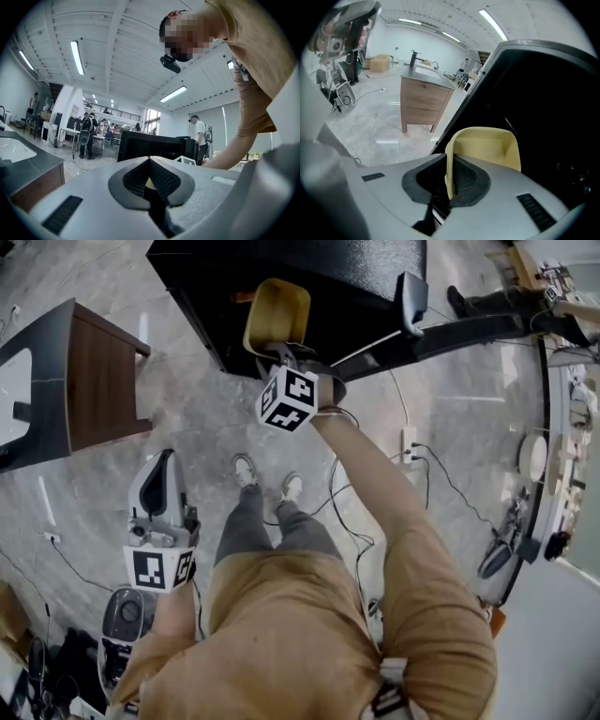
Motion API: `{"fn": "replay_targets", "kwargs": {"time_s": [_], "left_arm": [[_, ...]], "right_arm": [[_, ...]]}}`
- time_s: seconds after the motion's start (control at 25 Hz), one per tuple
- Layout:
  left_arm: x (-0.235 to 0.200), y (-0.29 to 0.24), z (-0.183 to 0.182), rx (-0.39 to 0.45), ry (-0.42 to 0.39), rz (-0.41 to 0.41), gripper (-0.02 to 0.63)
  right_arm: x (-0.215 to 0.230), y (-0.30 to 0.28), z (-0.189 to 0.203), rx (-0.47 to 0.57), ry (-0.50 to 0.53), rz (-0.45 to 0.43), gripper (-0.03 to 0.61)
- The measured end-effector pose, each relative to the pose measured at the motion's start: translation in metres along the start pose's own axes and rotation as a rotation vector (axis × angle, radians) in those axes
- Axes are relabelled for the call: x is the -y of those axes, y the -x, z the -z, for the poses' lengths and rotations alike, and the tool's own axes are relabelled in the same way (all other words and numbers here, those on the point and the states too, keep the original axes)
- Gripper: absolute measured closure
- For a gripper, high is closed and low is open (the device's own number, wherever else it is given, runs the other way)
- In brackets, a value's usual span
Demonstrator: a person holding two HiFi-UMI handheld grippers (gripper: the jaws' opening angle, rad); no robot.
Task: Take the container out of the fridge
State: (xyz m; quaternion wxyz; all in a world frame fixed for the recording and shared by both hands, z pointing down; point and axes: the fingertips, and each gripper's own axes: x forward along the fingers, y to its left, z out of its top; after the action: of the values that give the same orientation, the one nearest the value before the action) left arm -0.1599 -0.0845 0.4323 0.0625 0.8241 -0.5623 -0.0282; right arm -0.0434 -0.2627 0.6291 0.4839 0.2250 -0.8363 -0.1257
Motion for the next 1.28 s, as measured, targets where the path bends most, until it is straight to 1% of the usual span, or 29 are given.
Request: {"fn": "replay_targets", "kwargs": {"time_s": [0.2, 0.56, 0.72, 0.88, 1.08, 1.28], "left_arm": [[0.013, 0.009, -0.009, 0.019, -0.009, 0.004, 0.614], [0.046, 0.023, -0.027, 0.042, -0.049, 0.007, 0.614], [0.056, 0.031, -0.032, 0.042, -0.056, 0.000, 0.614], [0.062, 0.036, -0.039, 0.045, -0.065, -0.006, 0.614], [0.070, 0.036, -0.049, 0.056, -0.083, -0.003, 0.614], [0.081, 0.037, -0.058, 0.066, -0.098, 0.002, 0.614]], "right_arm": [[-0.011, 0.022, -0.004, 0.023, -0.008, 0.001, 0.560], [-0.039, 0.064, -0.007, 0.079, -0.021, -0.018, 0.560], [-0.049, 0.080, -0.009, 0.108, -0.045, -0.027, 0.560], [-0.054, 0.096, -0.019, 0.150, -0.088, -0.035, 0.560], [-0.060, 0.117, -0.033, 0.200, -0.096, -0.043, 0.561], [-0.064, 0.141, -0.040, 0.250, -0.135, -0.048, 0.561]]}}
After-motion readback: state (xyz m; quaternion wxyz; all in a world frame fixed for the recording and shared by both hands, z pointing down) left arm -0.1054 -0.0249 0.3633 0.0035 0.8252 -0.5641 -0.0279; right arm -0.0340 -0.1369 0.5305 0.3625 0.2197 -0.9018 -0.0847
